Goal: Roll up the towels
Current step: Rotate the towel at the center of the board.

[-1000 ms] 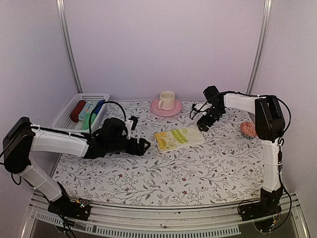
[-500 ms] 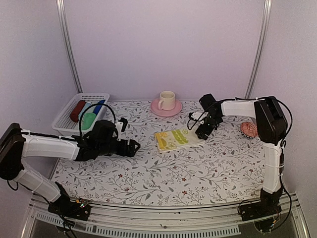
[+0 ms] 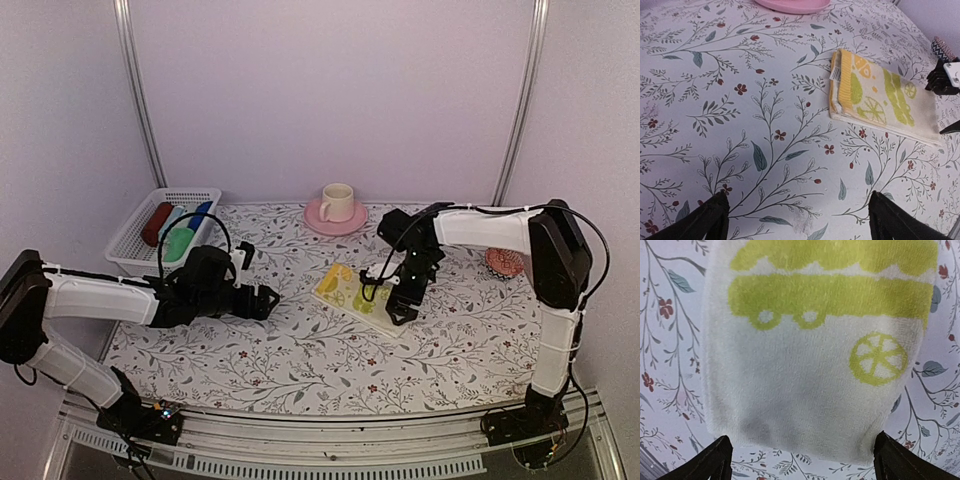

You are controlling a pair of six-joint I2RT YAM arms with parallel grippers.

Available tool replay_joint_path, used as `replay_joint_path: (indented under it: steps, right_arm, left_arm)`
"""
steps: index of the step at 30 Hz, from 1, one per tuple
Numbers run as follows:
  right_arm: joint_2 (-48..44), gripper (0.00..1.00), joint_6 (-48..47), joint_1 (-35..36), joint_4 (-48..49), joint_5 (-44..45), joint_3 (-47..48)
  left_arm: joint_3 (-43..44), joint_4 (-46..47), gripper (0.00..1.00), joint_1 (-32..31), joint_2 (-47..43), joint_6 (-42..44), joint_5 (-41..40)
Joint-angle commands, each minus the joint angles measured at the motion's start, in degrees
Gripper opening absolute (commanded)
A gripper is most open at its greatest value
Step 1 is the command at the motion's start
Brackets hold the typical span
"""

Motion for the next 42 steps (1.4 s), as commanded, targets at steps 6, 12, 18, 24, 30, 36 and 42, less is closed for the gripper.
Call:
replay_joint_path:
  steps: [6, 12, 18, 24, 30, 36, 42]
  right_arm:
    - [1.2, 0.99, -4.6, -0.3, 1.5, 2.0, 20.1]
    - [13.6, 0.99, -5.3, -0.3, 6.6, 4.6, 33.5]
    - [19.7, 0.99, -5.9, -0.1, 11.1, 1.9, 38.0]
    - [23.1, 0.99, -3.5, 0.1, 13.3, -2.1, 38.1]
    - [25.9, 0.99, -0.8, 0.2, 15.2, -0.1, 37.8]
    - [28.0, 0.99, 1.0, 0.2, 17.7, 5.4, 36.4]
    - [30.0, 0.99, 3.4, -1.6, 18.8, 13.4, 36.0]
  left_arm:
    - [2.0, 1.0, 0.97, 0.8, 0.9, 3.6, -0.7]
    - [0.1, 5.1, 0.97, 0.8, 2.1, 6.2, -0.5]
    - [-1.7, 8.2, 0.97, 1.2, 4.3, 5.6, 0.6]
    - [-1.3, 8.4, 0.97, 1.2, 4.9, 5.4, 0.9]
    - [-1.6, 8.6, 0.97, 1.3, 4.8, 5.0, 0.7]
    - [-1.6, 8.5, 0.97, 1.2, 4.8, 5.2, 0.3]
    - [-1.3, 7.9, 0.97, 1.2, 4.8, 5.9, -0.1]
